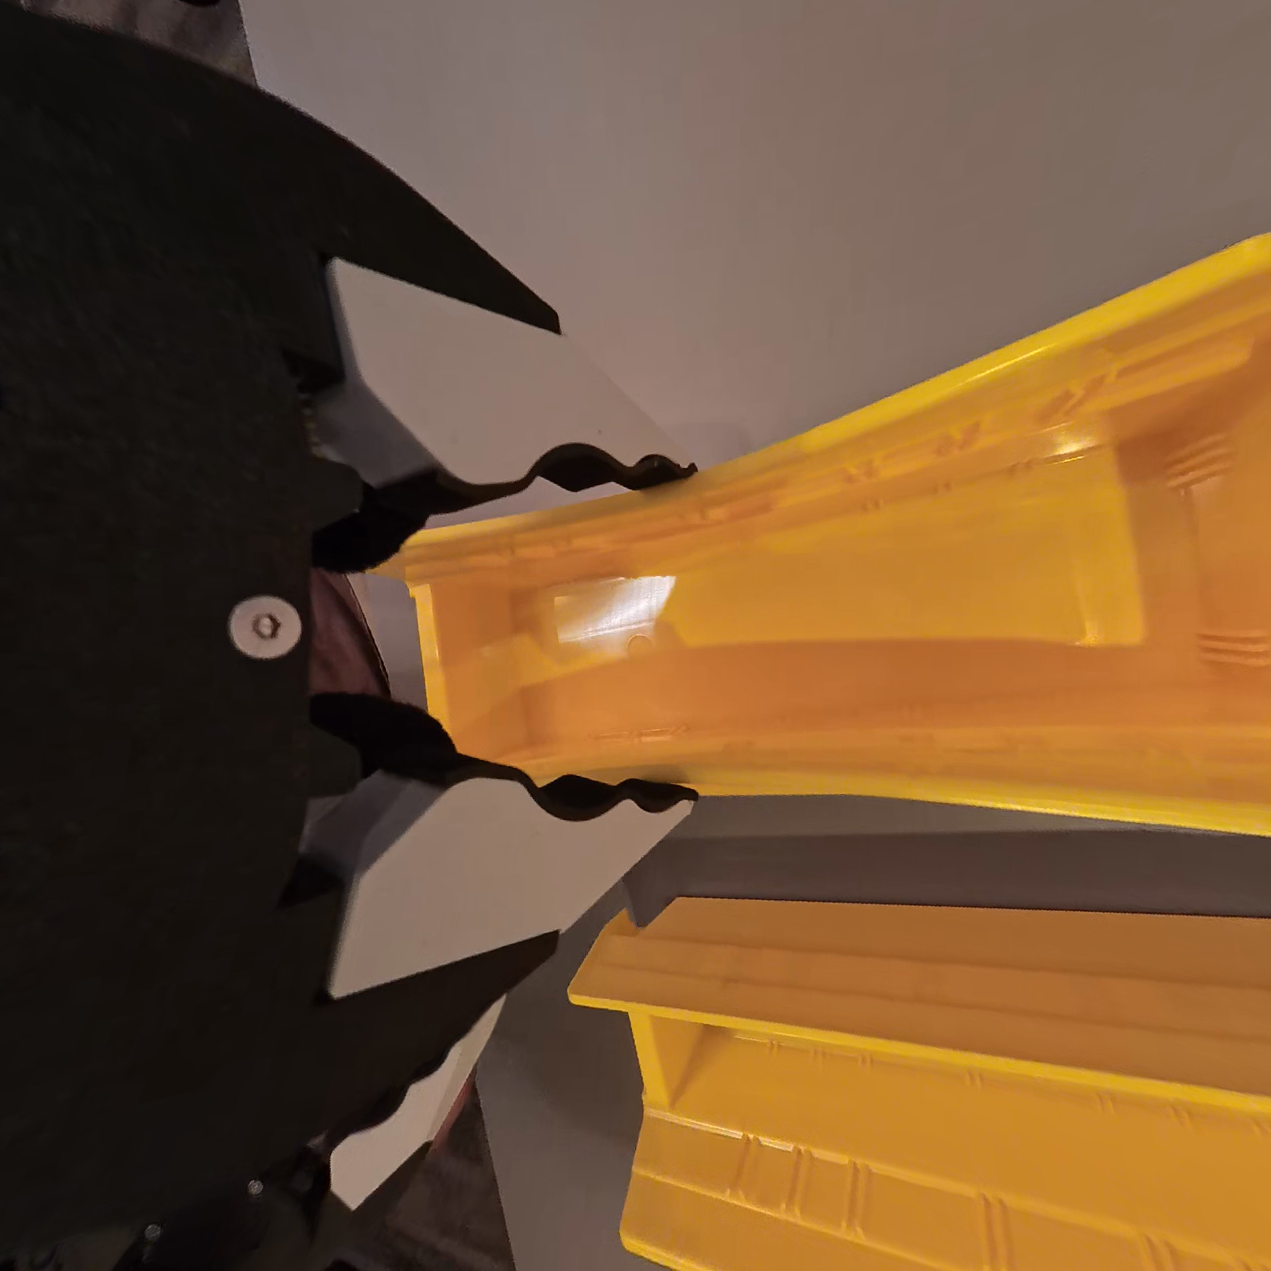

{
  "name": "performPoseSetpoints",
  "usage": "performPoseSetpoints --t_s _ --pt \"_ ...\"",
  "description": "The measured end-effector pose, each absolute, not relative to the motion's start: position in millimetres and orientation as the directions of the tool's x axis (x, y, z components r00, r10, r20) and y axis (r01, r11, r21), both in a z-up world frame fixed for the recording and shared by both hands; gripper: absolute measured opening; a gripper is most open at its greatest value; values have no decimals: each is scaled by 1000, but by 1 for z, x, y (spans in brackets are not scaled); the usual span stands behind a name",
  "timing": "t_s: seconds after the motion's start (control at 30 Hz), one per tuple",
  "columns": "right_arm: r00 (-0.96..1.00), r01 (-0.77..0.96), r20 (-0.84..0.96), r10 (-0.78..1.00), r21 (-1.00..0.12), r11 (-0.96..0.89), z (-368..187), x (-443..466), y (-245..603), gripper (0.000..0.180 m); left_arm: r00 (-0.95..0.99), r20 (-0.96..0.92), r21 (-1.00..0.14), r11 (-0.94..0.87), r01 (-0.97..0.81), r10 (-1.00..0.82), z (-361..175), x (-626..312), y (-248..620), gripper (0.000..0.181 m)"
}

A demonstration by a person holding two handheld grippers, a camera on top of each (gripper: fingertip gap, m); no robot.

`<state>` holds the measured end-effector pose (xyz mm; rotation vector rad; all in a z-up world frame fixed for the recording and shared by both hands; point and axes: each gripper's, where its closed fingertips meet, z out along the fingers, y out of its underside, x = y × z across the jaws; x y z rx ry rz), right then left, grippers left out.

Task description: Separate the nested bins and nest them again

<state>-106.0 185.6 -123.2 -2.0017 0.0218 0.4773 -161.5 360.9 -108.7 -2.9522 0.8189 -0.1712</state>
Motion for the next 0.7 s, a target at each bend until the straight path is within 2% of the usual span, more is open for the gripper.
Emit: performPoseSetpoints --t_s 0.17,0.4,0.57,0.7 --pt "846 -326 -484 222 -801 -502 -118 -135 208 59 853 72 -87 -855 -512 -518 -108 -165 356 84" --pt "911 -196 -351 216 -831 -521 -139 -116 181 58 844 62 -73 -846 -529 -533 -109 -157 353 85" --pt "901 -231 -383 202 -820 -524 -141 -104 176 58 839 92 -103 -843 -527 -536 -83 -162 359 85" --pt "899 -225 -387 207 -812 -539 -144 -106 175 58 842 145 -174 -851 -495 -519 -40 -178 372 85"
